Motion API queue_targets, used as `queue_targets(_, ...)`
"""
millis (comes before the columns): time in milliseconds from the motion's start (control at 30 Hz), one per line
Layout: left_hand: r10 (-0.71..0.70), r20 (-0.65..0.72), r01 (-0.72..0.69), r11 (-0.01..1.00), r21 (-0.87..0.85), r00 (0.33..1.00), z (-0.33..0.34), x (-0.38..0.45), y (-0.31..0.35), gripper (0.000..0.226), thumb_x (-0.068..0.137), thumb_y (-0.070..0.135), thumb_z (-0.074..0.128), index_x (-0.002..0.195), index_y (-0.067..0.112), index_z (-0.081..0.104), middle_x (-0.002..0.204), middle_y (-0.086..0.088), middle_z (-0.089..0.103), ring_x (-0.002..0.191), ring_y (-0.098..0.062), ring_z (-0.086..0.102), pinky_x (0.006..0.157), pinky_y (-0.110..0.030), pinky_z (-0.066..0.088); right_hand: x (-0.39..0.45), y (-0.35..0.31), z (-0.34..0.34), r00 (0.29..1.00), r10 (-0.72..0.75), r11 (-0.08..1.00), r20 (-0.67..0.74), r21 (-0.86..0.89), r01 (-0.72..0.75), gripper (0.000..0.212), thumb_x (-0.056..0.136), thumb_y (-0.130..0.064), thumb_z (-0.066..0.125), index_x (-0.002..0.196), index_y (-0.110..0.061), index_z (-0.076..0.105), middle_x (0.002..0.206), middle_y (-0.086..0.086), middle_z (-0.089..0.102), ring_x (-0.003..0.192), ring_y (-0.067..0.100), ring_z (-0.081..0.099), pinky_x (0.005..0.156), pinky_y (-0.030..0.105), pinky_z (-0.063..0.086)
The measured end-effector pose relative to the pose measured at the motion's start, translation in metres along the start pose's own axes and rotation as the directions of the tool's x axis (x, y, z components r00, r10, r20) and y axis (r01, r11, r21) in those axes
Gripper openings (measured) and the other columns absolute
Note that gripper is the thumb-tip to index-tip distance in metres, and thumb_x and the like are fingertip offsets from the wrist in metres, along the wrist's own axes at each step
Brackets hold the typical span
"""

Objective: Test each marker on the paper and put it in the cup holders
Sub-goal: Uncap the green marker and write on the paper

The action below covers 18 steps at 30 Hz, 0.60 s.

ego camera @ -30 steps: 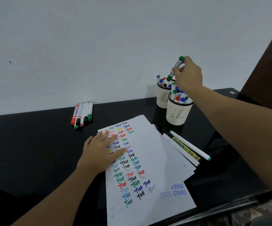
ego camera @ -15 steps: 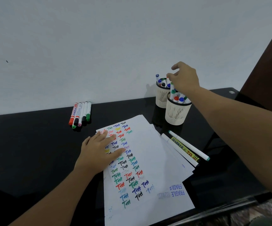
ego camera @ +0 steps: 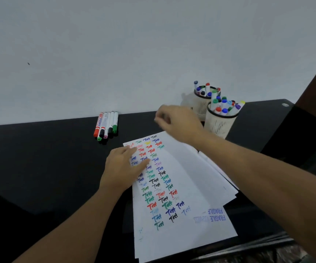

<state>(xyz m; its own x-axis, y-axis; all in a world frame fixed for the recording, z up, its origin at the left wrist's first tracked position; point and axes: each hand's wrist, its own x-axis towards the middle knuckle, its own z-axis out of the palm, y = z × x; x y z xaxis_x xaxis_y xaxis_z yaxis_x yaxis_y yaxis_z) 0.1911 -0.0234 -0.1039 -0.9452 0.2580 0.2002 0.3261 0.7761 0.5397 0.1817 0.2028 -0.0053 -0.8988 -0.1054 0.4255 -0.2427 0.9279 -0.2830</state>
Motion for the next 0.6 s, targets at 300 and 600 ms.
queue_targets(300, 0.049, -0.073, -0.054, 0.997, -0.058, 0.996, 0.001, -0.001, 0.0, 0.047, 0.082, 0.057, 0.073, 0.114, 0.023, 0.075, 0.112, 0.005, 0.066, 0.118, -0.016, 0.049, 0.102, -0.042, 0.044, 0.023, -0.041, 0.095, 0.907, -0.052, 0.985, 0.418, -0.129, 0.115, 0.063, 0.101, -0.025, 0.061, 0.156, -0.043, 0.035, 0.141, 0.003, 0.054, 0.125, 0.026, 0.055, 0.1, 0.045, 0.048)
queue_targets(600, 0.066, -0.081, -0.069, 0.997, -0.034, 0.995, 0.009, 0.006, -0.009, 0.045, 0.08, 0.066, 0.065, 0.107, 0.03, 0.073, 0.108, 0.017, 0.065, 0.113, -0.012, 0.048, 0.101, -0.041, 0.044, 0.07, -0.063, 0.128, 0.893, -0.067, 0.946, 0.445, -0.256, 0.198, 0.085, 0.092, -0.014, 0.068, 0.16, -0.042, 0.025, 0.143, 0.007, 0.049, 0.124, 0.03, 0.052, 0.093, 0.043, 0.045)
